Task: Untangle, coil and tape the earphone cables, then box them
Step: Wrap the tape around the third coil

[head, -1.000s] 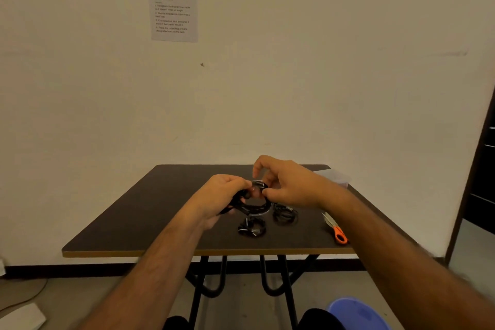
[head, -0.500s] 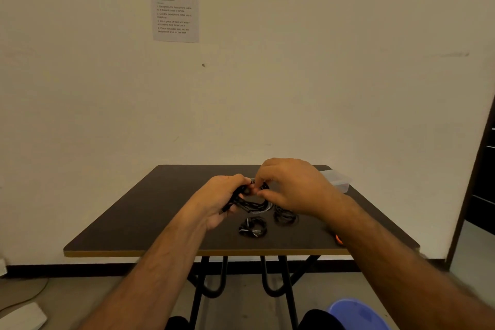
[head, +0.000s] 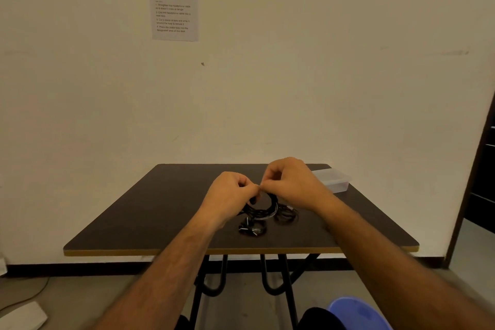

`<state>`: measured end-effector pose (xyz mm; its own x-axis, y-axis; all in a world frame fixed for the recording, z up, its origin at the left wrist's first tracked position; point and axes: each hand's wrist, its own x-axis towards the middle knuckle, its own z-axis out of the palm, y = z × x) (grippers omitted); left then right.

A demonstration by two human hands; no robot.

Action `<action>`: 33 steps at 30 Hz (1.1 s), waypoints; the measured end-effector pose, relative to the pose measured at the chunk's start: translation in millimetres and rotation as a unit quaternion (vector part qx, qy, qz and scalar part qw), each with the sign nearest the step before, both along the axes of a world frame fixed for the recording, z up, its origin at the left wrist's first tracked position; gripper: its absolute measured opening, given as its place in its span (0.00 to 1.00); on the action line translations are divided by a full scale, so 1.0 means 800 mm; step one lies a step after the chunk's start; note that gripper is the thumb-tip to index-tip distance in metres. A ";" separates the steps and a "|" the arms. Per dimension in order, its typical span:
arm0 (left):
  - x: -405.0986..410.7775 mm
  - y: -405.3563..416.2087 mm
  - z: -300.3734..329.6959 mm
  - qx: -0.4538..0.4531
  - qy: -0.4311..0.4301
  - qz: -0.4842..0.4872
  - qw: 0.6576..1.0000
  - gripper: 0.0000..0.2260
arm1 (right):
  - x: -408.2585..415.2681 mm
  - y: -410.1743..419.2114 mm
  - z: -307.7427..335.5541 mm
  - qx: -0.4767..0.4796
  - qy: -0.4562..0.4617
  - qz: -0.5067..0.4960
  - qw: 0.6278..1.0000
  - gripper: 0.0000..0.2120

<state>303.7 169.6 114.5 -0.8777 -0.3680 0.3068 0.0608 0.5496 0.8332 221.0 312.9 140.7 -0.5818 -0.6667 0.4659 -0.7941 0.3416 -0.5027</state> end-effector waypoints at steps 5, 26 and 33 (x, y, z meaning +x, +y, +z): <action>0.003 -0.002 0.001 -0.024 -0.014 -0.037 0.999 0.09 | -0.012 0.001 0.001 -0.058 -0.232 0.025 0.971 0.08; -0.006 0.002 -0.011 -0.016 0.024 -0.009 1.000 0.11 | -0.035 0.007 -0.020 -0.126 -0.143 0.008 0.982 0.05; -0.010 -0.001 -0.008 -0.019 0.031 -0.021 0.999 0.08 | -0.017 0.004 -0.008 0.041 0.030 0.040 0.998 0.09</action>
<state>295.9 169.0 108.0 -0.8706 -0.3188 0.3747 0.1358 0.5763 0.8059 207.2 316.2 134.3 -0.4971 -0.7472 0.4410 -0.8488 0.3131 -0.4261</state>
